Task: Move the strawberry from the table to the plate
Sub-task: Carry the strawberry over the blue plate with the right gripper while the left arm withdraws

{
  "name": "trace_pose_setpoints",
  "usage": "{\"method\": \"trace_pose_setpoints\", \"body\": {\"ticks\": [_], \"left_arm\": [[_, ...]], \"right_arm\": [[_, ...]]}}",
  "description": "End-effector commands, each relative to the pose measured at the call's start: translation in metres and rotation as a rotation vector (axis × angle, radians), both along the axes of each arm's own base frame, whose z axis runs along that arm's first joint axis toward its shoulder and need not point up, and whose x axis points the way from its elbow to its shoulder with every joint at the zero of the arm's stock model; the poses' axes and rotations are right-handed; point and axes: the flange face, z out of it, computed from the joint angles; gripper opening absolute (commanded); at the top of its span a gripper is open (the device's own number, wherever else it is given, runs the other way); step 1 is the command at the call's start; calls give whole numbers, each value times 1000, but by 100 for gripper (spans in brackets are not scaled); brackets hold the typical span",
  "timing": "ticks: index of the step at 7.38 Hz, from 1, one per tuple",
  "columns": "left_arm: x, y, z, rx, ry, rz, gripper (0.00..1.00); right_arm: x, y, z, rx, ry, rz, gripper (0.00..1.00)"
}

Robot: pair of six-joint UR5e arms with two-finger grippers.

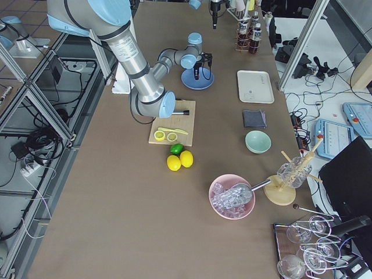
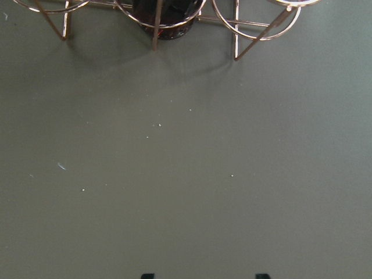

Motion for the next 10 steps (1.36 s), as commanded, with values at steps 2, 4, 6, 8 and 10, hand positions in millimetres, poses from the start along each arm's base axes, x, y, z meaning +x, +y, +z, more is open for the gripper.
{"method": "trace_pose_setpoints", "body": {"ticks": [2, 4, 6, 8, 10], "left_arm": [[-1, 1, 1, 0, 3, 2, 68], [-1, 1, 1, -3, 3, 1, 68], [-16, -6, -10, -21, -7, -25, 67], [-36, -4, -22, 33, -14, -7, 67], [-126, -20, -2, 90, -131, 61, 68]], "right_arm": [[-12, 5, 8, -1, 14, -4, 17], [-8, 4, 1, 5, 2, -6, 100], [94, -57, -23, -43, -43, -7, 100], [246, -126, 40, 27, -23, -94, 100], [393, -179, 115, 63, 7, -113, 100]]}}
